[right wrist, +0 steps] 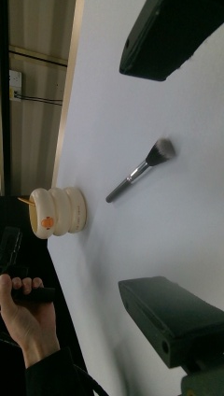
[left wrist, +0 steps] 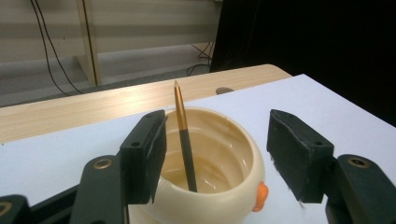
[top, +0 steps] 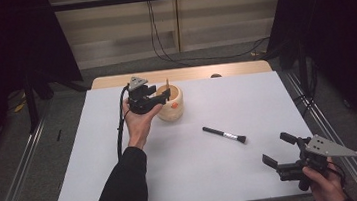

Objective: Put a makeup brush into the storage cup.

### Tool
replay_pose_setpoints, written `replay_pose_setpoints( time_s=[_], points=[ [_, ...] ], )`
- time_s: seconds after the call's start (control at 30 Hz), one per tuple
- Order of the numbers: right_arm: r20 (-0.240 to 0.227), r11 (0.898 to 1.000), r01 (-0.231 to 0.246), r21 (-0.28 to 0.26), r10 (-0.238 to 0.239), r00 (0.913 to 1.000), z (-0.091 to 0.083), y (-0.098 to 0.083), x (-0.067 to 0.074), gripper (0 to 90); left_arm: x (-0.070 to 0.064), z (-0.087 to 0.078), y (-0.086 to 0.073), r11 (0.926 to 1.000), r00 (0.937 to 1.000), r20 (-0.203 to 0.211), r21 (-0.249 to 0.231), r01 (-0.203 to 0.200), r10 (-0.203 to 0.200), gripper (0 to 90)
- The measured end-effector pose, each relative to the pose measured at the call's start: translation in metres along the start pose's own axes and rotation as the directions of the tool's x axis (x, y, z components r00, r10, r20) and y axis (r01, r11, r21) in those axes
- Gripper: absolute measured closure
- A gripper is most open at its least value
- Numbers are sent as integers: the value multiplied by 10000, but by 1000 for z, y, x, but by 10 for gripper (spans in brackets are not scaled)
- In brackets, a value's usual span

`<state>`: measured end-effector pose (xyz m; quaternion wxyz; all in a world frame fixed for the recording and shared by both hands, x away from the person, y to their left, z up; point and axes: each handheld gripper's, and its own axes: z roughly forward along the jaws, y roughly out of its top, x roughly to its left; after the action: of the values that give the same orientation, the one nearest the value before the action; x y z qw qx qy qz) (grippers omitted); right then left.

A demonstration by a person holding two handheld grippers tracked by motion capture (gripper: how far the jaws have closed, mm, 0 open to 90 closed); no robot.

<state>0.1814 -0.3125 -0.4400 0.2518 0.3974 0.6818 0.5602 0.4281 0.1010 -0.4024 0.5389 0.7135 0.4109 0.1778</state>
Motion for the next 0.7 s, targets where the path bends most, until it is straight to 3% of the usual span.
replay_pose_setpoints(
  time_s=[0.13, 0.23, 0.33, 0.4, 0.5, 0.7],
  points=[
    [-10, 10000, 8, 10, -8, 10000, 0, 0, 0, 0, -2, -5, 1, 9996, 9998, -62, 238, -179, 181, 206],
    [67, 10000, -65, -9, 65, 10000, 1, 0, 1, 0, -3, -10, 3, 9986, 9993, 14, 361, -380, 379, 152],
    [28, 10000, 16, -5, -16, 10000, 1, 0, 1, 0, -4, -14, 3, 9985, 9990, 50, 298, -454, 452, 145],
    [34, 10000, 48, 32, -48, 10000, 1, 0, 1, 0, -5, -20, 2, 9995, 9995, 98, 134, -288, 287, 96],
    [12, 9999, 112, 55, -113, 9999, 1, 0, 0, 0, -4, -24, 0, 9993, 9991, 202, 99, -368, 366, 28],
    [45, 10000, 69, 56, -70, 10000, 1, 0, 0, 0, -3, -36, -5, 9993, 9993, 54, 64, -376, 375, 28]
  ],
)
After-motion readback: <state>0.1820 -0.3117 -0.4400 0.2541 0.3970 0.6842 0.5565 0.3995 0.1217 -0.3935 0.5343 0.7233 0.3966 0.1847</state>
